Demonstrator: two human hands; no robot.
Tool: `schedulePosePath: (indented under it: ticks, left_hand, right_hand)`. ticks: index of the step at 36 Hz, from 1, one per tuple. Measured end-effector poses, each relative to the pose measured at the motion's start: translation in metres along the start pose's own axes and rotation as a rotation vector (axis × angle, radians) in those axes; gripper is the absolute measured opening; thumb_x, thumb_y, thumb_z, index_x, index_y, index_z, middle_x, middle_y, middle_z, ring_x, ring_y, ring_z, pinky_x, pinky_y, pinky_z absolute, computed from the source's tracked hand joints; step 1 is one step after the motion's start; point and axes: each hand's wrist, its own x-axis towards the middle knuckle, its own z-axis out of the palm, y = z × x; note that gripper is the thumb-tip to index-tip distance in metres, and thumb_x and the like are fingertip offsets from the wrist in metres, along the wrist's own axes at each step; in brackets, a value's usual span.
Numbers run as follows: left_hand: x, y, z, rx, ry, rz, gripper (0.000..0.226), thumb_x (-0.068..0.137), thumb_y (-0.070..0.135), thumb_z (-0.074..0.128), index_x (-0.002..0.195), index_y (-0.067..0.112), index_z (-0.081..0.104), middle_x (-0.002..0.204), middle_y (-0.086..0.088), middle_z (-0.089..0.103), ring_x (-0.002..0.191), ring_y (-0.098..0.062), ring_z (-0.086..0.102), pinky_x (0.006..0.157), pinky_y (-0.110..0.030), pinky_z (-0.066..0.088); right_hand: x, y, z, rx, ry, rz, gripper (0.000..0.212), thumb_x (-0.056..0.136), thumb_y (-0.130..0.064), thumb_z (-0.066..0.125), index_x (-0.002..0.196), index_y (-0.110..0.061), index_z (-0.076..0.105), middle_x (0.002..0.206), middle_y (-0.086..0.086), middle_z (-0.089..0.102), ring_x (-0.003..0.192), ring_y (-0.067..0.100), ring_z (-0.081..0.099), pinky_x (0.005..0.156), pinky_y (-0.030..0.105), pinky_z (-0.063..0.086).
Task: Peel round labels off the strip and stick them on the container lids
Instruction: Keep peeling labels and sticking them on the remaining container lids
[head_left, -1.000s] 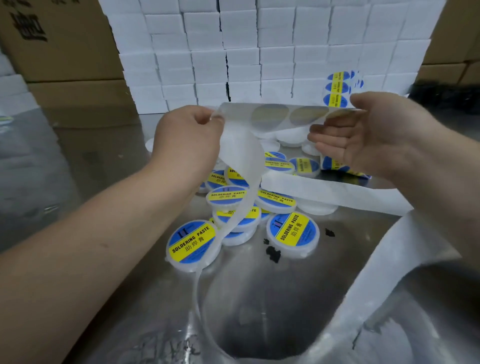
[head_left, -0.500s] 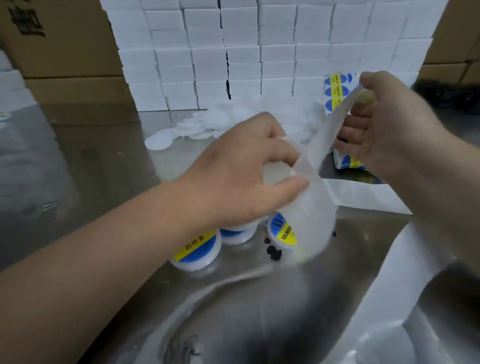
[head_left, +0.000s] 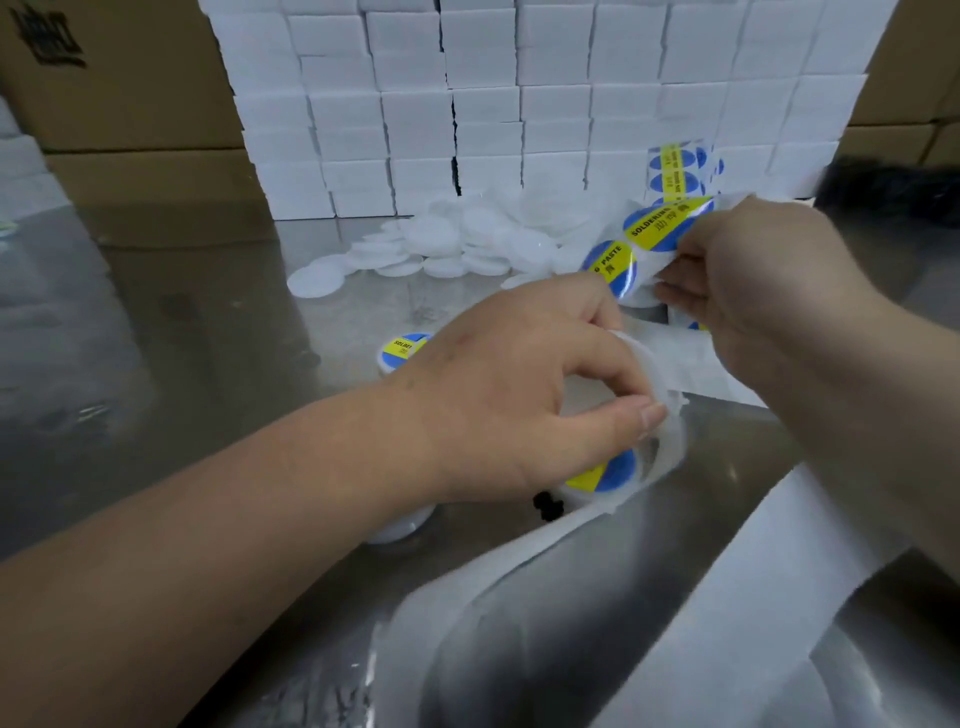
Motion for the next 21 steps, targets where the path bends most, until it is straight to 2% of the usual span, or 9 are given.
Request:
schedulePosePath:
  ticks: [2, 4, 5, 7, 9, 11, 14, 18, 21]
  left_hand:
    - [0.0, 0.0, -0.001, -0.05, 0.101, -0.026, 0.019, 0.075, 0.026, 0.059, 0.073, 0.014, 0.073, 0.075, 0.006, 0.049, 0.073, -0.003, 0.05, 0.069, -0.022, 0.041]
    - [0.002, -0.002, -0.002, -0.096, 0.232, -0.082, 0.018, 0.076, 0.025, 0.057, 0.07, 0.016, 0.071, 0.073, 0.01, 0.048, 0.071, 0.004, 0.049, 0.066, -0.01, 0.035]
    - [0.003, -0.003, -0.003, -0.123, 0.295, -0.119, 0.016, 0.076, 0.026, 0.056, 0.069, 0.02, 0.069, 0.072, 0.011, 0.048, 0.07, 0.007, 0.048, 0.065, -0.007, 0.033]
    - [0.004, -0.007, -0.004, -0.162, 0.406, -0.194, 0.016, 0.077, 0.028, 0.055, 0.067, 0.026, 0.066, 0.074, 0.011, 0.049, 0.07, 0.008, 0.049, 0.066, -0.006, 0.033]
    - [0.006, -0.013, -0.004, -0.152, 0.49, -0.26, 0.017, 0.08, 0.029, 0.055, 0.065, 0.03, 0.063, 0.077, 0.01, 0.052, 0.072, 0.008, 0.05, 0.067, -0.005, 0.034]
    - [0.008, -0.019, -0.004, -0.136, 0.551, -0.323, 0.022, 0.085, 0.026, 0.057, 0.065, 0.036, 0.061, 0.081, 0.01, 0.055, 0.073, 0.011, 0.05, 0.068, -0.003, 0.034]
    - [0.011, -0.029, -0.006, -0.106, 0.569, -0.429, 0.027, 0.084, 0.024, 0.059, 0.062, 0.039, 0.058, 0.085, 0.013, 0.054, 0.073, 0.016, 0.049, 0.068, 0.0, 0.035]
    - [0.012, -0.037, -0.004, -0.034, 0.466, -0.514, 0.02, 0.08, 0.031, 0.061, 0.064, 0.041, 0.057, 0.091, 0.015, 0.049, 0.073, 0.02, 0.047, 0.063, 0.001, 0.036]
    - [0.012, -0.036, -0.002, -0.026, 0.388, -0.526, 0.008, 0.079, 0.039, 0.06, 0.072, 0.041, 0.057, 0.092, 0.015, 0.046, 0.07, 0.028, 0.041, 0.059, 0.008, 0.029]
  right_hand:
    - [0.001, -0.001, 0.004, 0.002, 0.028, 0.051, 0.014, 0.084, 0.001, 0.043, 0.076, -0.01, 0.046, 0.07, 0.007, 0.047, 0.055, 0.015, 0.049, 0.071, 0.033, 0.056]
    - [-0.005, -0.004, 0.009, -0.028, 0.005, 0.049, 0.011, 0.082, 0.005, 0.043, 0.078, -0.003, 0.048, 0.066, 0.008, 0.046, 0.054, 0.017, 0.049, 0.081, 0.042, 0.048]
    - [-0.01, -0.004, 0.01, -0.052, -0.01, 0.01, 0.009, 0.079, 0.006, 0.044, 0.077, -0.002, 0.048, 0.067, 0.012, 0.046, 0.057, 0.019, 0.048, 0.078, 0.043, 0.053]
    - [-0.02, -0.004, 0.011, -0.093, -0.017, -0.105, 0.007, 0.071, 0.004, 0.048, 0.076, 0.001, 0.051, 0.071, 0.011, 0.046, 0.065, 0.019, 0.045, 0.068, 0.039, 0.049]
    - [-0.024, -0.003, 0.011, -0.141, -0.039, -0.186, 0.019, 0.066, -0.001, 0.051, 0.082, 0.01, 0.05, 0.073, 0.011, 0.048, 0.067, 0.019, 0.044, 0.065, 0.04, 0.045]
    - [-0.027, -0.006, 0.011, -0.194, -0.082, -0.23, 0.025, 0.067, -0.004, 0.053, 0.089, 0.008, 0.054, 0.073, 0.013, 0.05, 0.066, 0.018, 0.045, 0.062, 0.036, 0.042]
    - [-0.031, -0.008, 0.013, -0.249, -0.137, -0.269, 0.023, 0.07, -0.001, 0.056, 0.092, 0.007, 0.057, 0.074, 0.018, 0.057, 0.064, 0.016, 0.047, 0.059, 0.037, 0.046]
    - [-0.035, -0.012, 0.015, -0.231, -0.16, -0.274, 0.024, 0.069, -0.001, 0.053, 0.091, 0.006, 0.057, 0.079, 0.023, 0.06, 0.067, 0.018, 0.05, 0.071, 0.048, 0.051]
    - [-0.038, -0.014, 0.015, -0.184, -0.195, -0.276, 0.023, 0.07, 0.001, 0.052, 0.093, 0.004, 0.058, 0.093, 0.027, 0.062, 0.075, 0.031, 0.06, 0.079, 0.053, 0.05]
